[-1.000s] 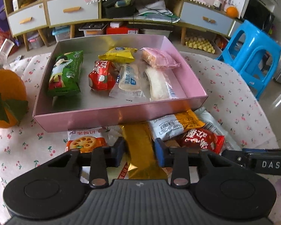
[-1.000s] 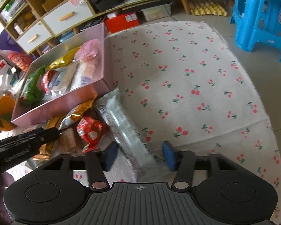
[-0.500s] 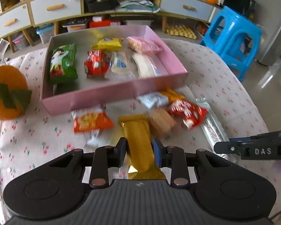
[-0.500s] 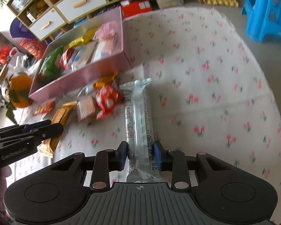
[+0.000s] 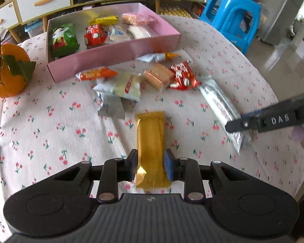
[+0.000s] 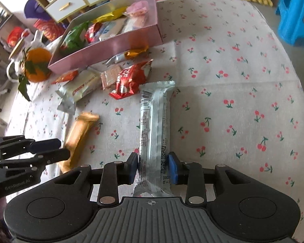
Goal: Organize snacks
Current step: 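Lift both bar packets off the table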
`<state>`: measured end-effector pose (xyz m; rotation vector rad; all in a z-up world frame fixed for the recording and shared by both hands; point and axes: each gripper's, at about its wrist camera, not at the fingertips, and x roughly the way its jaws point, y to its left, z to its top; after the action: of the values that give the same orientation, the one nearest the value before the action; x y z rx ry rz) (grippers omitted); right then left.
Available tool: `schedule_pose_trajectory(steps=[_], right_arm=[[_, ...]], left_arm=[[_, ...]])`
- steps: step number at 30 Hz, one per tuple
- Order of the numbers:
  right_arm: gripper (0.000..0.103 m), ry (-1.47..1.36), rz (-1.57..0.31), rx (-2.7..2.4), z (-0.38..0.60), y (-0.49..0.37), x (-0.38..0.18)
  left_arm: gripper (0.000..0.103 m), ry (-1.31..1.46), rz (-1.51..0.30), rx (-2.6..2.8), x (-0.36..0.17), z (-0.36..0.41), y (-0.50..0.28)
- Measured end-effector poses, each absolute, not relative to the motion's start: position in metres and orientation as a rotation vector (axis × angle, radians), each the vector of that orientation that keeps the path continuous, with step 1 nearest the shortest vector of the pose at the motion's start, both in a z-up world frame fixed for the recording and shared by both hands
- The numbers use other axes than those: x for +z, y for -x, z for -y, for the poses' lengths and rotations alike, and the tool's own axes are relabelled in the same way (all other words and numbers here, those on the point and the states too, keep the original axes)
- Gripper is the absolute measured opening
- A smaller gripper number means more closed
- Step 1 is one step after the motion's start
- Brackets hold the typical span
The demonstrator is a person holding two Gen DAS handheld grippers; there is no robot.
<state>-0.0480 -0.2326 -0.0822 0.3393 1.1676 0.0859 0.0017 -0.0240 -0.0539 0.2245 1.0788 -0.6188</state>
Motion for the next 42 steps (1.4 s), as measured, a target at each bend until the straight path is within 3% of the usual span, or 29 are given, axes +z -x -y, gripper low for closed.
schedule_pose_trajectory(steps=[1,2,4,6,8,11,20,27,32,34,42], right_arm=[[0.042,-0.327,-1.164,0.087,0.231,0.048,-0.082],[0.055,-0.315,-1.157,0.088,0.229,0.048,-0.082],[0.069,-0.290,-1.148,0.082,0.226,0.046,-0.083],[0.069,-0.249,-1.132,0.069,0.222,0.045,-0.083],[0.069,-0.211,-1.120,0.062,0.219,0.043,-0.084],[0.069,-0.173,-1.113,0.053,0.214,0.040,-0.088],[0.069,-0.056,-1.090,0.032,0.199,0.038,-0.093],[0.067,-0.029,-1.086,0.021,0.194,0.037,-0.093],[0.039,-0.004,-1.077,0.038,0.190,0.038,-0.089],[0.034,0.012,-1.076,0.041,0.189,0.038,-0.089],[0.030,-0.109,-1.109,0.050,0.203,0.038,-0.086]], left_arm=[[0.029,-0.228,-1.067,-0.618,-0.054,0.022,0.001],[0.033,-0.232,-1.053,-0.618,-0.055,0.022,0.003],[0.054,-0.242,-1.029,-0.614,-0.057,0.021,0.007],[0.064,-0.240,-1.008,-0.606,-0.058,0.020,0.008],[0.066,-0.229,-1.015,-0.599,-0.060,0.020,0.008],[0.056,-0.231,-1.046,-0.614,-0.066,0.024,0.007],[0.055,-0.360,-0.981,-0.606,-0.073,0.037,0.013],[0.038,-0.369,-0.971,-0.611,-0.073,0.040,0.012],[0.029,-0.364,-0.974,-0.617,-0.072,0.041,0.012],[0.029,-0.360,-0.979,-0.618,-0.071,0.041,0.011],[0.029,-0.311,-1.011,-0.633,-0.067,0.038,0.011]])
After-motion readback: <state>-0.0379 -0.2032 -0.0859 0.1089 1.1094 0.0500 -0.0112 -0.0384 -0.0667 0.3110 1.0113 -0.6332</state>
